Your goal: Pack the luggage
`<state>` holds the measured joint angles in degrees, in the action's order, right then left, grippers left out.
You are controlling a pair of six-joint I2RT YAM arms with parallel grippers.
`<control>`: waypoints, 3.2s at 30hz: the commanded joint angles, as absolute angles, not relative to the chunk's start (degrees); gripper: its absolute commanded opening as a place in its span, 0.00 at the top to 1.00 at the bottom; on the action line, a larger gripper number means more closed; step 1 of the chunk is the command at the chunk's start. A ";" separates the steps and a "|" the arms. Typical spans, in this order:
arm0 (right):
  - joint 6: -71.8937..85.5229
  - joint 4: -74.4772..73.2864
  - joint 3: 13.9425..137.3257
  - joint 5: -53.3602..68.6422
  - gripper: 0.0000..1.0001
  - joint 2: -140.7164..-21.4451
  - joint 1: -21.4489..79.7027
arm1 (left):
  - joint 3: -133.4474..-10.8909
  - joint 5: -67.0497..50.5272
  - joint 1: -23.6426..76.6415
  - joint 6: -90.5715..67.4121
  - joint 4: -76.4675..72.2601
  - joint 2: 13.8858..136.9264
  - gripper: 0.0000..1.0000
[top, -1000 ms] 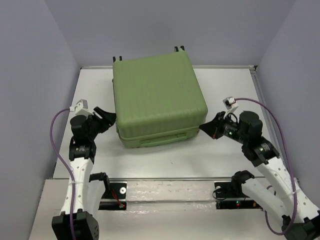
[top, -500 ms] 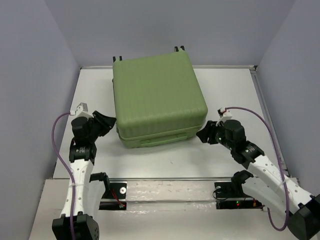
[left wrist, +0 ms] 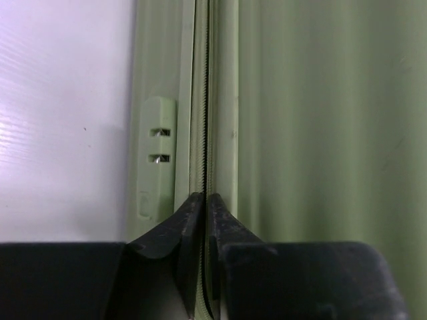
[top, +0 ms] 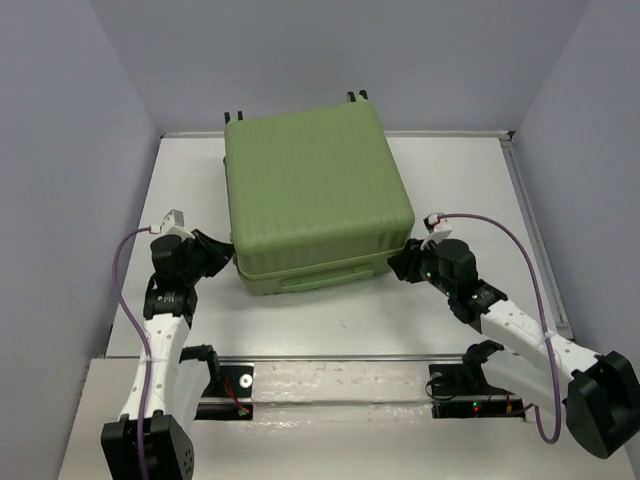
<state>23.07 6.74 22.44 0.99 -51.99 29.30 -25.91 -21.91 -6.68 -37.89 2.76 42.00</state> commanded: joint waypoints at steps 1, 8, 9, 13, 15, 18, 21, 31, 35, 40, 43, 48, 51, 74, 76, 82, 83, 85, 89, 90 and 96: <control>20.48 17.40 24.08 1.65 0.67 -54.57 29.44 | -24.09 -24.43 -4.66 -39.72 0.27 42.63 0.83; 22.94 13.81 25.13 5.62 0.93 -51.07 31.01 | -20.92 -17.87 8.42 -45.43 -6.32 43.68 0.94; 23.29 12.75 25.75 5.19 0.93 -51.06 32.33 | -20.74 -16.88 10.35 -46.48 -7.46 44.20 0.94; 23.82 3.81 32.84 -2.78 0.93 -54.12 46.88 | -20.13 -14.69 17.82 -51.84 -14.39 48.15 0.94; 24.69 0.80 36.02 -8.77 0.93 -58.85 51.74 | -20.65 -13.02 20.20 -53.08 -15.64 48.34 0.94; 26.45 -1.93 41.20 -13.69 0.93 -66.32 59.81 | -21.35 -10.03 24.07 -55.27 -16.26 47.12 0.94; 28.12 -1.76 47.34 -19.57 0.93 -75.45 67.46 | -21.27 -8.00 26.62 -57.64 -17.66 46.32 0.94; 21.80 9.27 66.28 -32.00 0.93 -96.07 82.18 | -24.43 -6.24 29.01 -53.71 -11.09 44.05 0.94; 17.32 27.12 56.36 -27.52 0.93 -92.64 82.71 | -26.37 -7.38 28.56 -50.98 -7.91 44.29 0.94; 16.43 31.47 50.89 -21.28 0.93 -89.48 82.71 | -25.57 -10.02 28.56 -51.07 -11.42 47.19 0.94; 19.84 23.86 48.35 -19.60 0.91 -86.76 82.71 | -28.37 -8.79 28.48 -49.05 -9.33 47.64 0.94; 28.97 -10.63 54.73 -22.40 0.18 -78.85 82.71 | -37.68 -2.99 26.29 -43.17 -0.64 46.23 0.69; 30.50 -15.46 54.50 -23.73 0.10 -72.80 82.71 | -41.12 -3.60 22.78 -41.23 2.10 45.88 0.48; 21.54 -26.01 89.27 15.11 0.00 -88.05 7.73 | -30.77 -23.64 11.07 -41.31 -6.50 45.71 0.43; 21.27 -26.54 91.31 20.46 0.00 -93.32 7.73 | -29.98 -22.77 13.52 -41.75 -6.94 45.44 0.43; 21.10 -27.07 97.90 32.95 0.02 -102.82 11.77 | -29.01 -16.62 26.88 -44.47 -9.66 47.02 0.44; 20.66 -27.51 99.30 35.05 0.03 -105.79 12.91 | -28.57 -15.65 28.98 -44.91 -10.10 47.28 0.44; 20.30 -28.30 105.18 41.12 0.05 -109.32 16.34 | -27.60 -14.33 31.02 -46.23 -11.16 46.59 0.44; 21.09 -32.51 119.06 45.17 0.05 -120.55 20.74 | -27.25 -10.38 36.46 -48.25 -11.43 45.00 0.45; 21.88 -32.87 121.61 45.35 0.05 -121.98 20.74 | -27.33 -9.76 37.52 -48.51 -11.43 44.83 0.45; 27.68 -32.78 134.36 40.44 0.00 -126.91 20.74 | -32.95 -5.55 39.20 -45.54 -6.95 45.09 0.42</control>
